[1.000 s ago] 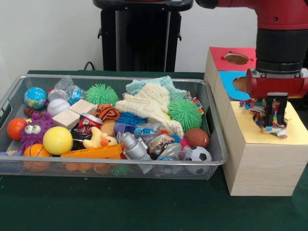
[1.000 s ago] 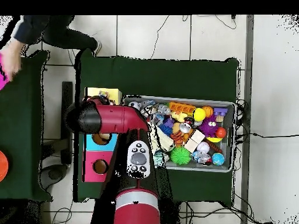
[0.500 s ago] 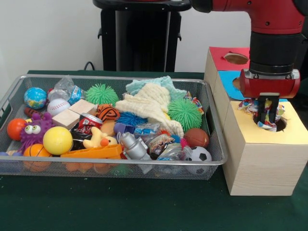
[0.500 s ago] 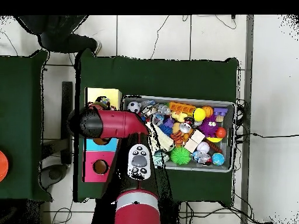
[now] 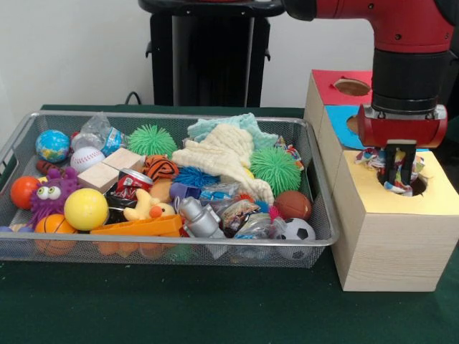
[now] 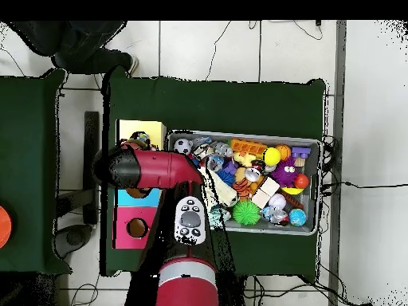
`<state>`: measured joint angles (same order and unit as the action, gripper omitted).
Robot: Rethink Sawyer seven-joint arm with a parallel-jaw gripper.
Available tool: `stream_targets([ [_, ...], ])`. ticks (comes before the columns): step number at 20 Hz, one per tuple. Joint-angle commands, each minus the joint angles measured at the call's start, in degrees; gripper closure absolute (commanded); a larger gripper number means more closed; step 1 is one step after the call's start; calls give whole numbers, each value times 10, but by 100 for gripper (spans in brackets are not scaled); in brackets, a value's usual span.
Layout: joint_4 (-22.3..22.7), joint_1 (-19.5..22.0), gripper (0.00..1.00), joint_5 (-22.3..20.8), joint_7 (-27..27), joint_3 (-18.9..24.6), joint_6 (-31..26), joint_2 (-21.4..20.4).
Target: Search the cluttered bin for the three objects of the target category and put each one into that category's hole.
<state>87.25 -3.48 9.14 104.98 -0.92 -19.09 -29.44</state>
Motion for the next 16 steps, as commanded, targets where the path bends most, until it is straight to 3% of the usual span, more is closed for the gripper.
stream_targets([
  [1,14,-2,100,3,93,31,18,91],
  [16,1,-4,100,8,95,32,31,98],
])
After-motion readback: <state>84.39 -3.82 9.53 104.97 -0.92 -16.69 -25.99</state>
